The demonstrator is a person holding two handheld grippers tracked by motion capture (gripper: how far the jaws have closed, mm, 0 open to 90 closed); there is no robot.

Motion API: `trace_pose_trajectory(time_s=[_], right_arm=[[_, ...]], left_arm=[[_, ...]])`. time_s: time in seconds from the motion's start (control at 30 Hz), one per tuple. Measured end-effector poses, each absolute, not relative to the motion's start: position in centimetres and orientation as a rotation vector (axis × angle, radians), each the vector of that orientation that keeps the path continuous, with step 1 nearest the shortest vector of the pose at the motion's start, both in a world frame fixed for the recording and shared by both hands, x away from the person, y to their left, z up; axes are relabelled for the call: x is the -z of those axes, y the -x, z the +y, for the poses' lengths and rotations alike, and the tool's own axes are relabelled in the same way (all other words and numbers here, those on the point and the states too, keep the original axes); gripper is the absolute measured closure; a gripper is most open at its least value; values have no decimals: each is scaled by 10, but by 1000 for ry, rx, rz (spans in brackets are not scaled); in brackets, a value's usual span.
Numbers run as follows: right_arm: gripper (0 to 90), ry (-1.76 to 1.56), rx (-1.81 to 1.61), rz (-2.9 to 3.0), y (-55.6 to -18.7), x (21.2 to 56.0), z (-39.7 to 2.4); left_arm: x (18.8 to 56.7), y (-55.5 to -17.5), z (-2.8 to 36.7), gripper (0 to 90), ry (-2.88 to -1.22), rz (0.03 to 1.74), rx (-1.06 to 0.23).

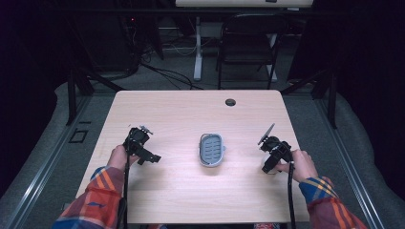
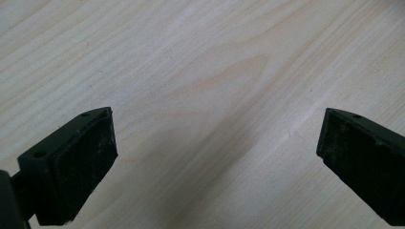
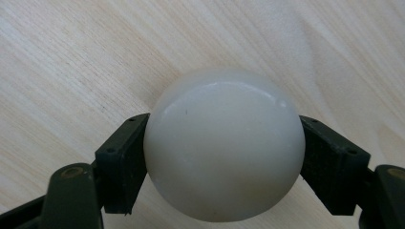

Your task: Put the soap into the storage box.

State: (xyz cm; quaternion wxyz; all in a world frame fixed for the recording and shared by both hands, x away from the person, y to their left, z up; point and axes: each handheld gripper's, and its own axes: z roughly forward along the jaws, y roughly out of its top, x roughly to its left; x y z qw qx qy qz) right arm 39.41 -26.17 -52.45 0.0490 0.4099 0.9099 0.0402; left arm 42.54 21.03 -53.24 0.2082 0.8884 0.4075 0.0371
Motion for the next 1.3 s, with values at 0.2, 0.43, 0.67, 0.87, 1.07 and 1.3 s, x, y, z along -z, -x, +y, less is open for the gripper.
trace_pose_trajectory(time_s=[0.2, 0.43, 0.67, 0.87, 1.07, 1.3], right_arm=[[243, -1222, -99, 2779, -394, 517, -261], [243, -1227, -101, 2770, -395, 515, -260], [243, -1214, -97, 2772, -400, 509, -257], [243, -1212, -106, 2775, -406, 503, -253], [243, -1200, -102, 2782, -411, 501, -249], [243, -1189, -95, 2783, -418, 496, -243]], left_arm=[[533, -425, 210, 0, -2473, 1136, -105], [532, -425, 209, 0, -2475, 1132, -111], [533, -426, 209, 0, -2475, 1134, -108], [533, -426, 209, 0, -2476, 1131, -106], [533, -426, 209, 0, -2478, 1129, -105], [533, -426, 208, 0, -2482, 1124, -113]])
